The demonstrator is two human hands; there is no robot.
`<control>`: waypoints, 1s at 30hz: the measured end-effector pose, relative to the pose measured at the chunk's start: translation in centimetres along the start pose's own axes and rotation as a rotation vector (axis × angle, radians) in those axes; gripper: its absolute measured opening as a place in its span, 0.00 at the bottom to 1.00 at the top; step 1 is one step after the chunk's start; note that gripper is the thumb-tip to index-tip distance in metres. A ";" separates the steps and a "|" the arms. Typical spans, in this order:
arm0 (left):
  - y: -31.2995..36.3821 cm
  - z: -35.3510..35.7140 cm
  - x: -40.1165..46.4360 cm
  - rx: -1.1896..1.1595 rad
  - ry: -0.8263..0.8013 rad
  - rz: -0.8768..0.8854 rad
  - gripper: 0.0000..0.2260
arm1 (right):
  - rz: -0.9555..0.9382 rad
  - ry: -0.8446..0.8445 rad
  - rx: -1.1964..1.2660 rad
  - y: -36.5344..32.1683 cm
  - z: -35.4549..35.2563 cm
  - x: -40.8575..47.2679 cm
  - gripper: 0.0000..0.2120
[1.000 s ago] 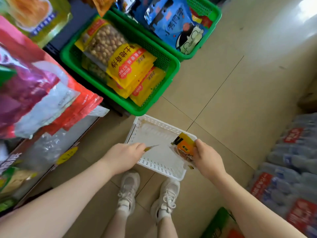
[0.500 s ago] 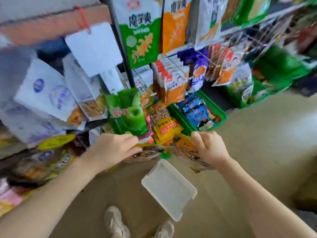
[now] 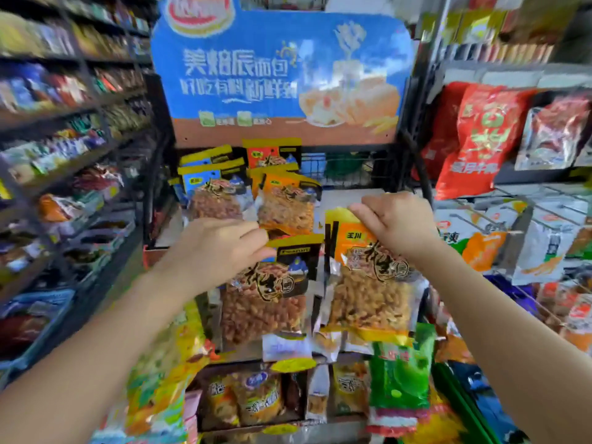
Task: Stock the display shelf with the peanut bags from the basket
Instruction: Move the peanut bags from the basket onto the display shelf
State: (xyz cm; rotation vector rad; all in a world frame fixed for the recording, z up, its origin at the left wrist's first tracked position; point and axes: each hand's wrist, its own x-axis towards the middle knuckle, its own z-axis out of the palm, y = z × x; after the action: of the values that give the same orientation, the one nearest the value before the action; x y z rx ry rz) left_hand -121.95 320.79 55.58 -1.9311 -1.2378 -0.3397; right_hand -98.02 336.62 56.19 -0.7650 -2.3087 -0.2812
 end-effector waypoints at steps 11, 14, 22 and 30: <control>-17.9 3.7 1.3 0.160 0.135 -0.247 0.17 | 0.149 0.087 -0.093 -3.5 4.1 16.9 0.26; -19.7 7.5 2.8 0.201 0.061 -0.232 0.14 | 0.112 0.072 -0.127 -2.5 6.0 20.1 0.27; -19.6 16.6 3.5 0.272 -0.216 -0.313 0.12 | 0.149 -0.134 -0.150 3.0 15.6 24.3 0.24; -19.4 19.7 5.1 0.197 -0.302 -0.397 0.14 | 0.222 -0.451 -0.191 6.8 22.1 20.2 0.23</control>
State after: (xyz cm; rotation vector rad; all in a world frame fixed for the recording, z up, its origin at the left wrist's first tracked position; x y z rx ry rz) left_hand -139.71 342.58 55.16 -1.6010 -1.7890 -0.1190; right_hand -118.00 359.78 53.11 -1.2805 -2.6042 -0.2497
